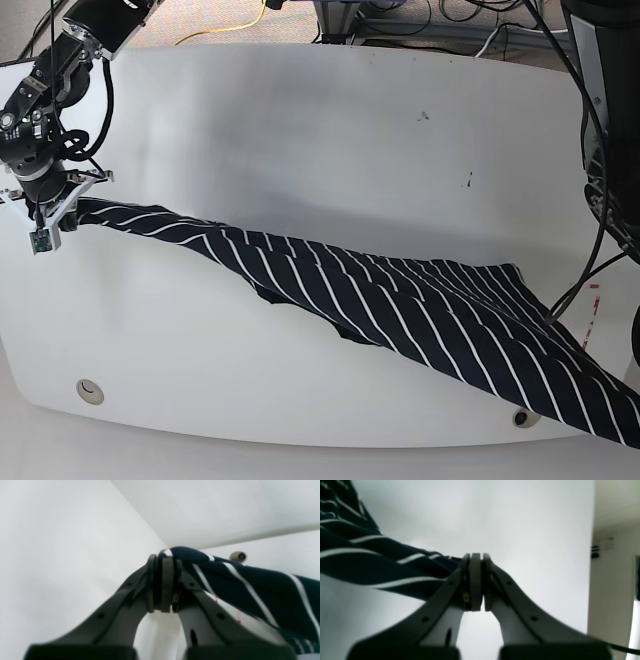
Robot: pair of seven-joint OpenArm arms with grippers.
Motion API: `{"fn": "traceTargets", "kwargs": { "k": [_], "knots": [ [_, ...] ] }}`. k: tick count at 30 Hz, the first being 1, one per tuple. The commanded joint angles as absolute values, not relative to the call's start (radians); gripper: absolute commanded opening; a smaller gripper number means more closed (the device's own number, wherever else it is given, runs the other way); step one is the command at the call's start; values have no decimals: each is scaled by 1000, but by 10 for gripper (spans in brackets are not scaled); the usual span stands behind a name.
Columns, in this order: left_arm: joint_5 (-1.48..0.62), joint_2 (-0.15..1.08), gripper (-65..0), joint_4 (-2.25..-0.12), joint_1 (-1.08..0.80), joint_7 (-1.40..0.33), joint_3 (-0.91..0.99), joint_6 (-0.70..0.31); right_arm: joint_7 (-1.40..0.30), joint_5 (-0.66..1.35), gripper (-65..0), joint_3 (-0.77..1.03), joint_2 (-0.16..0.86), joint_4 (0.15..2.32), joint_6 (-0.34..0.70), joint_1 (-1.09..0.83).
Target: Layout the t-shirt on the table in an organized manner, then fold the t-shirt properly
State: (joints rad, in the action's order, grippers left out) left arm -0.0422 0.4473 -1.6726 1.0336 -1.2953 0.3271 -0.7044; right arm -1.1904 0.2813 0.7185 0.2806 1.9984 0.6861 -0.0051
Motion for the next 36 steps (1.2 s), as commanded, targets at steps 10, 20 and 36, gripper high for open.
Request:
{"fn": "traceTargets", "kwargs": {
  "k": [10, 20, 36],
  "knots": [
    [-38, 472, -650, -1736, 1081, -1294, 332, -698, -1185, 269, -650, 880, 308, 2026, 698, 47],
    [-41, 452, -650, -1790, 1087, -1317, 329, -698, -1185, 269, -650, 903, 364, 2026, 698, 127],
    [-38, 383, -650, -1788, 1155, -1314, 329, -698, -1208, 263, -650, 743, 547, 2020, 698, 446]
  ]
}}
